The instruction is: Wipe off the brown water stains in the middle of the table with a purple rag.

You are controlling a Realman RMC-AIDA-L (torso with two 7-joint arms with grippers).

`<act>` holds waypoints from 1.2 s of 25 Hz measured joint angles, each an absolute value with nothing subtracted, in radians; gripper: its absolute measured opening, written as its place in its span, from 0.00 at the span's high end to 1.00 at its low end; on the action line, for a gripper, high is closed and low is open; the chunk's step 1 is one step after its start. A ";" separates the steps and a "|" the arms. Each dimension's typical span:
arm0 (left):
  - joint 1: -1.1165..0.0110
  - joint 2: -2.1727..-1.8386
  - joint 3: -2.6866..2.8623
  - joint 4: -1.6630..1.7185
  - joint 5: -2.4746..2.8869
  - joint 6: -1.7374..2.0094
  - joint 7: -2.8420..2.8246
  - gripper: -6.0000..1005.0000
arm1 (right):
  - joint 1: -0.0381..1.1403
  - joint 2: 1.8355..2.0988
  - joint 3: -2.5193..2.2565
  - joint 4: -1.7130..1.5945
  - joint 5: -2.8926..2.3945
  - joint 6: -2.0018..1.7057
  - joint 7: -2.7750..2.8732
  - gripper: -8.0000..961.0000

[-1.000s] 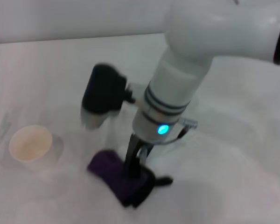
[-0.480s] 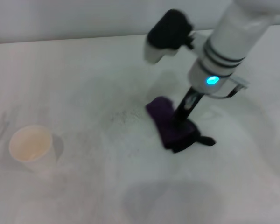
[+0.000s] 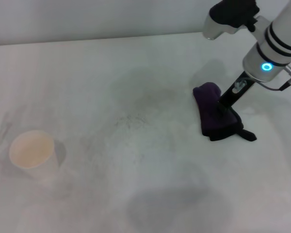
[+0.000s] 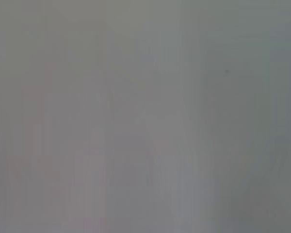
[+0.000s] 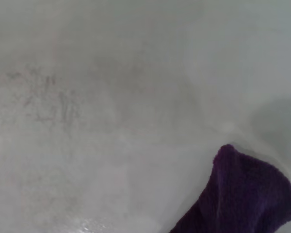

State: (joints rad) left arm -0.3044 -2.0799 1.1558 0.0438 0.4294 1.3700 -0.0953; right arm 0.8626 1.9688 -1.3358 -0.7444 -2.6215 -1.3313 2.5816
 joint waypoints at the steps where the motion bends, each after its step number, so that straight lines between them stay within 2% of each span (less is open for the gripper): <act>1: -0.306 -2.080 1.156 0.045 0.429 1.368 -0.095 0.11 | 0.859 1.966 -1.332 -0.744 -2.622 -1.332 2.578 0.73; 14: -0.327 -2.078 1.154 0.045 0.427 1.355 -0.095 0.11 | 0.820 1.965 -1.229 -0.765 -2.639 -1.279 2.540 0.71; 19: -0.342 -2.079 1.153 0.044 0.409 1.343 -0.095 0.11 | 0.773 1.974 -1.057 -0.834 -2.615 -1.269 2.424 0.54; 30: -0.367 -2.083 1.154 0.046 0.368 1.333 -0.095 0.11 | 0.635 1.982 -0.732 -0.850 -2.184 -1.162 1.922 0.54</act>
